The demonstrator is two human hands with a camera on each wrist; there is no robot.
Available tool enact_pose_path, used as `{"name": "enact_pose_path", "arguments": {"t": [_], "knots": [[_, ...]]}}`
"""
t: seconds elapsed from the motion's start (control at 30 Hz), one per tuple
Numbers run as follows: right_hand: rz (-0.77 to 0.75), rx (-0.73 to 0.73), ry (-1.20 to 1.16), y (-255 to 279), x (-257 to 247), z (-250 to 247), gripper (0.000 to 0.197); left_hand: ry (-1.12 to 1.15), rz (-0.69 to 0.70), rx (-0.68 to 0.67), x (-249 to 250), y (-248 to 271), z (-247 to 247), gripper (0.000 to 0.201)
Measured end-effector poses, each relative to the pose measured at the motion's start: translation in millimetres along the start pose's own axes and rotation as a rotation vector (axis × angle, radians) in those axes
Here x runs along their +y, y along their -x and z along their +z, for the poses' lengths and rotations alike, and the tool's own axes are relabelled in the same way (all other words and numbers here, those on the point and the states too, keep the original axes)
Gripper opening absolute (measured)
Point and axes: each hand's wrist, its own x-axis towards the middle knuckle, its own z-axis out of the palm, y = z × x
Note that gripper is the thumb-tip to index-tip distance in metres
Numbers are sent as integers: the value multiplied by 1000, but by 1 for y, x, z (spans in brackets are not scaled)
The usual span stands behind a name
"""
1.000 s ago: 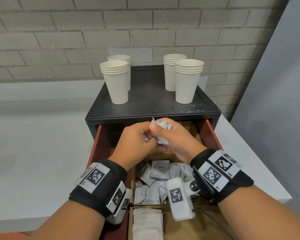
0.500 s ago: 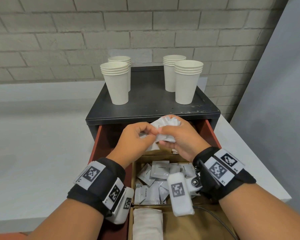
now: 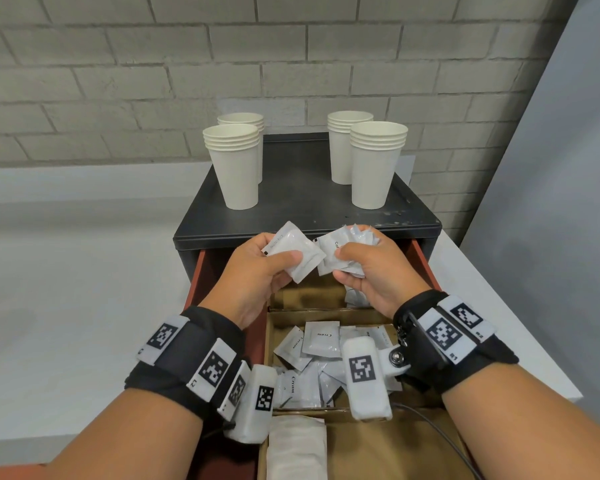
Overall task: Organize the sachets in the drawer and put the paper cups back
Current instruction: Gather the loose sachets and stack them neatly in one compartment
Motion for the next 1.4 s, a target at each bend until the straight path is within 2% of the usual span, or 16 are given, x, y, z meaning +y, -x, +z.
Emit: {"name": "enact_pose_path", "arguments": {"t": [0.2, 0.37, 0.6, 0.73, 0.9, 1.07, 1.27, 1.4], "knots": [[8, 3, -4, 0, 1, 0, 28, 60, -93, 133, -1, -6, -4, 14], [18, 13, 9, -2, 3, 0, 33, 13, -109, 106, -1, -5, -2, 25], [65, -62, 97, -1, 6, 6, 27, -152, -143, 128, -3, -3, 5, 7], [83, -57, 108, -1, 6, 6, 28, -198, -136, 81, -6, -4, 3, 24], [68, -76, 120, 0, 6, 4, 26, -124, -76, -30, -4, 0, 3, 31], [72, -73, 135, 0, 6, 5, 26, -77, -3, -15, -1, 0, 0, 28], [67, -68, 150, 0, 7, 6, 28, -90, -43, -86, -4, -1, 0, 38], [70, -71, 133, 1, 6, 6, 25, -157, -48, -66, -5, -1, -1, 43]]}}
